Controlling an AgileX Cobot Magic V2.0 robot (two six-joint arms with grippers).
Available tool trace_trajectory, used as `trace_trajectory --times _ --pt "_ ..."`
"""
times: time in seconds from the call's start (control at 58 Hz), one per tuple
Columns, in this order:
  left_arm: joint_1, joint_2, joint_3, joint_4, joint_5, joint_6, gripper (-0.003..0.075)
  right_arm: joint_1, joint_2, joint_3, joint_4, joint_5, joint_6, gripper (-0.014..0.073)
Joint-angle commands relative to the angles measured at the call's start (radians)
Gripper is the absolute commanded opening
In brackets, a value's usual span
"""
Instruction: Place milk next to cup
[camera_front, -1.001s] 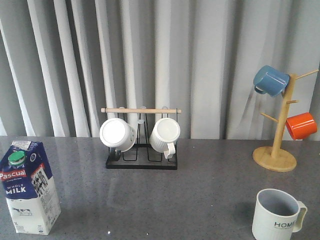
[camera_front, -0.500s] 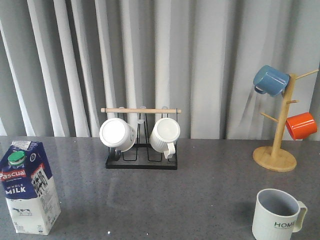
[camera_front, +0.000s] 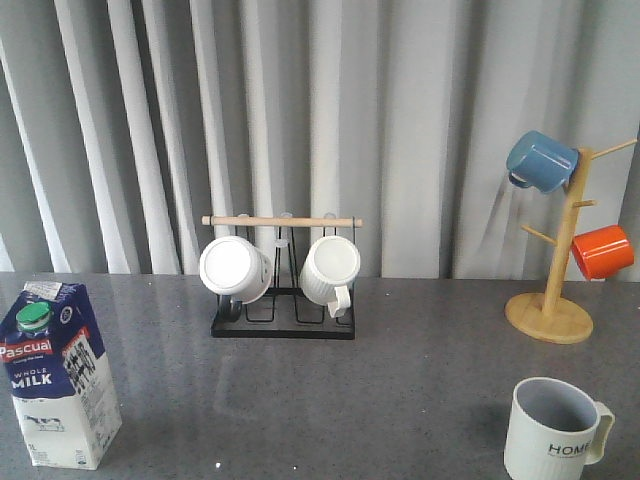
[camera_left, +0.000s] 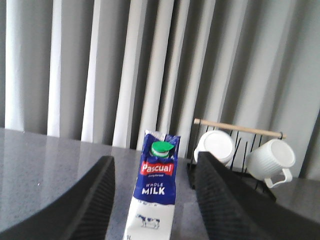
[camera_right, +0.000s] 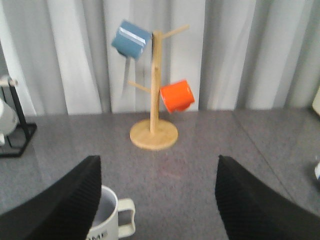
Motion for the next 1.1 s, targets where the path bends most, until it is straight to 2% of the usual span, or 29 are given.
trace_trajectory --times 0.0,0.224,0.466,0.638,0.725,0.897,1.087 --pt "0.001 0.052 -0.037 0.008 -0.018 -0.003 0.0367 -0.007 0.136 -0.050 -0.018 0.031 -0.009 0.0466" --pt "0.001 0.060 -0.037 0.009 0.048 -0.003 0.0366 -0.007 0.363 -0.043 -0.007 0.069 -0.039 0.0458" --pt "0.001 0.060 -0.037 0.010 0.076 -0.003 0.0365 -0.008 0.486 -0.043 0.044 0.067 -0.103 0.0456" --pt "0.001 0.060 -0.037 0.011 0.081 -0.003 0.0365 -0.091 0.521 -0.028 0.116 0.059 -0.187 0.0456" --pt "0.001 0.060 -0.037 0.011 0.081 -0.003 0.0365 -0.155 0.532 0.006 0.224 0.019 -0.317 0.0456" --pt "0.001 0.060 -0.037 0.012 0.081 -0.003 0.0365 -0.237 0.568 0.033 0.592 -0.028 -0.665 0.0456" --pt "0.001 0.060 -0.037 0.012 0.082 -0.003 0.0365 -0.268 0.625 0.039 0.743 -0.049 -0.887 0.0456"
